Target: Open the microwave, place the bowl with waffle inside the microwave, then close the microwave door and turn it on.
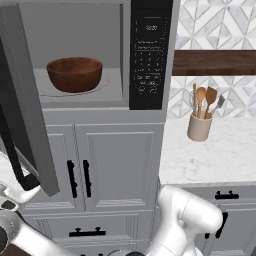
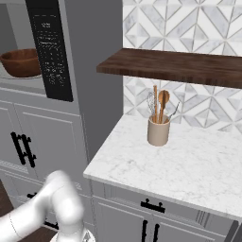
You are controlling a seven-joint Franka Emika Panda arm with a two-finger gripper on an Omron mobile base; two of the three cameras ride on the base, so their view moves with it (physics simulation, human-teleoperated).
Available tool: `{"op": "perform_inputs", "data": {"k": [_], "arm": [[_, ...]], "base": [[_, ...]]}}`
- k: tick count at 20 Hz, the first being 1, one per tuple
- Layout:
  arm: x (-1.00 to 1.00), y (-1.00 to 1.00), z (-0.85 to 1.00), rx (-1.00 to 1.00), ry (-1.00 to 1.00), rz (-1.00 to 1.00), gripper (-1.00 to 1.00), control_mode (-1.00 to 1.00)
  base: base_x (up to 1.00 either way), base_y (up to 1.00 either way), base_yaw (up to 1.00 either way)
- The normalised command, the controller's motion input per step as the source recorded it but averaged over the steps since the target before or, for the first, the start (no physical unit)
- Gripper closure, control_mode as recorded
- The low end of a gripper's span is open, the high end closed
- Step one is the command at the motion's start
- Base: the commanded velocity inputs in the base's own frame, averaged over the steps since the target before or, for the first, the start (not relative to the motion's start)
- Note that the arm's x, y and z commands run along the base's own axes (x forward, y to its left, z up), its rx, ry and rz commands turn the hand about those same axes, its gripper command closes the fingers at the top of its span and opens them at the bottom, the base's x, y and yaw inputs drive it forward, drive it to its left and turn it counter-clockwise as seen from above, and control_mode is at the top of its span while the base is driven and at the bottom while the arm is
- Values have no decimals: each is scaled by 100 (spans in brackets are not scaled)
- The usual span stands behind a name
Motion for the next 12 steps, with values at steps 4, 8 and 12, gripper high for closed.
{"op": "perform_inputs", "data": {"k": [4, 8, 12], "arm": [[-18, -83, 14, 39, 3, 12, -100, -100], [-28, -70, 6, 41, 11, 4, -100, -100], [-10, -36, 7, 30, 17, 0, -100, -100]], "base": [[0, 0, 0], [0, 0, 0], [0, 0, 0]]}}
